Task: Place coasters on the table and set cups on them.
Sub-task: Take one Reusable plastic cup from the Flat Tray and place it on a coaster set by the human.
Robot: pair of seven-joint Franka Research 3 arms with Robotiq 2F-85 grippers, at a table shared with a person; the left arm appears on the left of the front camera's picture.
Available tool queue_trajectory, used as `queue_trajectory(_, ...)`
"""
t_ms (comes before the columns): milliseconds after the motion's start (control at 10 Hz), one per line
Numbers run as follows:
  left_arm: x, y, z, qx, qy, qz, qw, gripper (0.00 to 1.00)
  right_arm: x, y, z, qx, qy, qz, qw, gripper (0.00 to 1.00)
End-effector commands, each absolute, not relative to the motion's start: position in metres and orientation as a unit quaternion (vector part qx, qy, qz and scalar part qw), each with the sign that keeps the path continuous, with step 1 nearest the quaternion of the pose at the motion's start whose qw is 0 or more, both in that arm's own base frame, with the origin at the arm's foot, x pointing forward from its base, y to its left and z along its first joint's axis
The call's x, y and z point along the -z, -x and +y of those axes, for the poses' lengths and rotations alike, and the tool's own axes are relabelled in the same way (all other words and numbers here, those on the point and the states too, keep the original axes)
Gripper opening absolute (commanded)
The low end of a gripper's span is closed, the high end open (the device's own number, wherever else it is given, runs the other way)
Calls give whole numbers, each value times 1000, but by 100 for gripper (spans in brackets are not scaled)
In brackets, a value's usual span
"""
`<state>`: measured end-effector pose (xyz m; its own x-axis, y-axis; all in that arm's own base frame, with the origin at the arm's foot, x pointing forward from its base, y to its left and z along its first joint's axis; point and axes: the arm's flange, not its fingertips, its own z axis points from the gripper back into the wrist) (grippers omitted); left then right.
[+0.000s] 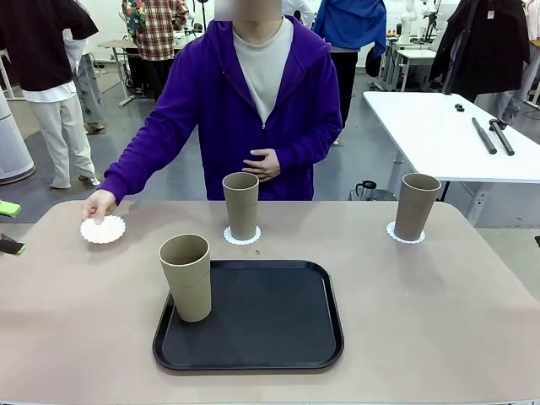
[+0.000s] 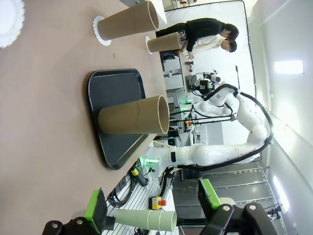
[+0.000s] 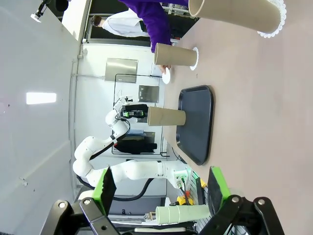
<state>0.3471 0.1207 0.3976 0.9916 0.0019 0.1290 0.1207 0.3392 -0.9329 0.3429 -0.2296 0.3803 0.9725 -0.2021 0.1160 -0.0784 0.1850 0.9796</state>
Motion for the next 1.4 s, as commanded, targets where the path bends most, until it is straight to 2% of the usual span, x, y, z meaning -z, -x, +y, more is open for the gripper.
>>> queue_trajectory(0,-399,-346,121,36,578,-59,813,100,-380,-341,-229,43,-638,-107,762,100)
queue_trajectory(1300,-399,-346,121,36,578,-59,813,100,-380,-341,-229,43,-638,-107,762,100)
